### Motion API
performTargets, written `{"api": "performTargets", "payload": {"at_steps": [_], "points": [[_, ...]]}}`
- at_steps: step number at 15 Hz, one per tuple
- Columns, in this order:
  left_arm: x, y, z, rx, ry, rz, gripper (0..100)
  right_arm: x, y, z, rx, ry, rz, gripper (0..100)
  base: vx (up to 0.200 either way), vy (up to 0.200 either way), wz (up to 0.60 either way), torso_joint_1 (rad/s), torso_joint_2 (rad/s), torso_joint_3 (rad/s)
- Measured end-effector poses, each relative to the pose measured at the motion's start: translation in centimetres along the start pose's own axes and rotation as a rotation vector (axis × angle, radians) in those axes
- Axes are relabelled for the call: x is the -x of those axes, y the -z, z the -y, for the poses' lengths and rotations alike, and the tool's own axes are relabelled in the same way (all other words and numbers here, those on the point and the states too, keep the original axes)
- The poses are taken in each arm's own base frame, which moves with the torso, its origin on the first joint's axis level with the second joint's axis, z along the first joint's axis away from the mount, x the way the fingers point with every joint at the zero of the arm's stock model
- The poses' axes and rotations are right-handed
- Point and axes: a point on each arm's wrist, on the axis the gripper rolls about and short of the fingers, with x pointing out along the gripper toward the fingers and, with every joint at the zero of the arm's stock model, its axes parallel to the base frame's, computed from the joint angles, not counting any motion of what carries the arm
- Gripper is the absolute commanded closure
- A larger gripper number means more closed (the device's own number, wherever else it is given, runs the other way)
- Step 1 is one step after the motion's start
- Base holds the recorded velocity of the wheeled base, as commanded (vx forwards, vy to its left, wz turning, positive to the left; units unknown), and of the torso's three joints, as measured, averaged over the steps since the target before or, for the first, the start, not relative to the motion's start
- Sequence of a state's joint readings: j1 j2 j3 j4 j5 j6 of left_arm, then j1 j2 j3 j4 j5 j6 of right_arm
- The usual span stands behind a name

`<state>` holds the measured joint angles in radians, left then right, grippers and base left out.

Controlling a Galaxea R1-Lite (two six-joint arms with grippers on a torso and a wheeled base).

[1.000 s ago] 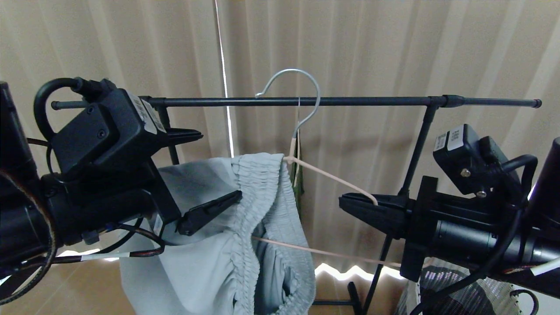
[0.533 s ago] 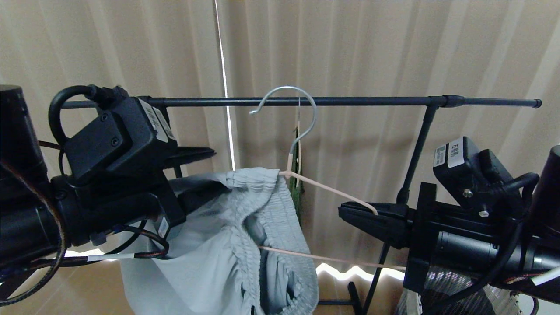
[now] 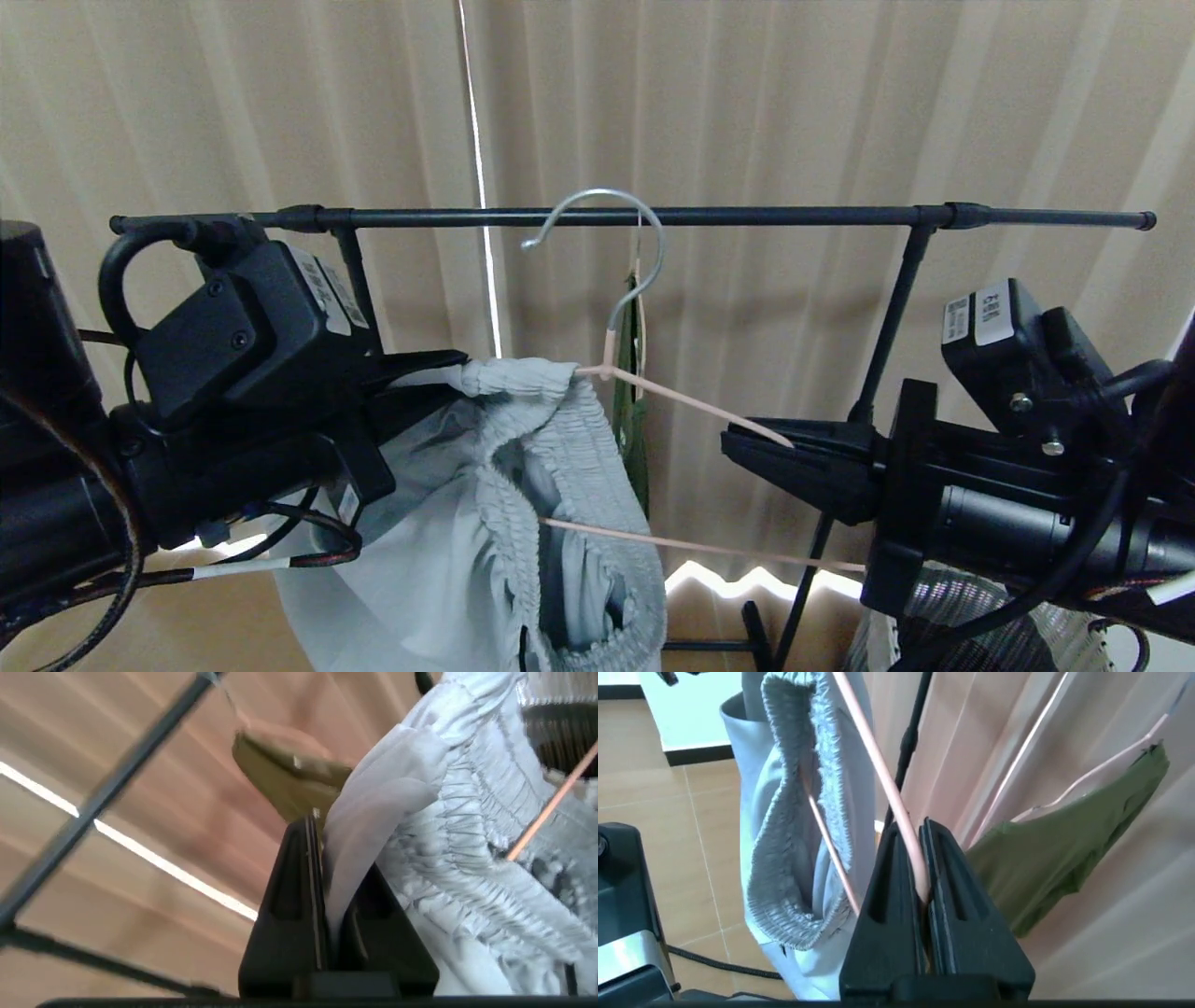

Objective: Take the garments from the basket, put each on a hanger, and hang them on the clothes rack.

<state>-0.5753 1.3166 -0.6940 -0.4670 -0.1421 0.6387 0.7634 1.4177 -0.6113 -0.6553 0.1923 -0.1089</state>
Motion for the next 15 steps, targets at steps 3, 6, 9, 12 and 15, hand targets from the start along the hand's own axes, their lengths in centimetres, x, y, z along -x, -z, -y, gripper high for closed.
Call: {"api": "performTargets", "payload": {"at_steps": [3, 6, 9, 12, 15], "points": [[0.1, 0.2, 0.1, 0.003, -0.008, -0.014, 100, 0.0, 0.0, 0.0, 0.003, 0.011, -0.005, 0, 0.0, 0.0, 0.0, 0.0, 0.0, 0.0], [0.2, 1.0, -0.4, 0.008, -0.16, -0.145, 100, 0.1, 0.1, 0.6, 0.047, 0.075, -0.016, 0, 0.0, 0.0, 0.0, 0.0, 0.0, 0.0], [0.3, 1.9, -0.6, 0.087, -0.332, -0.281, 100, -0.3, 0.6, 1.1, 0.078, 0.133, -0.046, 0, 0.0, 0.0, 0.0, 0.0, 0.0, 0.0], [0.3, 1.9, -0.7, 0.225, -0.382, -0.277, 100, -1.1, 1.1, 1.2, 0.071, 0.126, -0.074, 0, 0.0, 0.0, 0.0, 0.0, 0.0, 0.0], [0.2, 1.2, -0.9, 0.32, -0.391, -0.224, 100, -1.9, 2.0, 1.1, 0.047, 0.112, -0.111, 0, 0.0, 0.0, 0.0, 0.0, 0.0, 0.0]]}}
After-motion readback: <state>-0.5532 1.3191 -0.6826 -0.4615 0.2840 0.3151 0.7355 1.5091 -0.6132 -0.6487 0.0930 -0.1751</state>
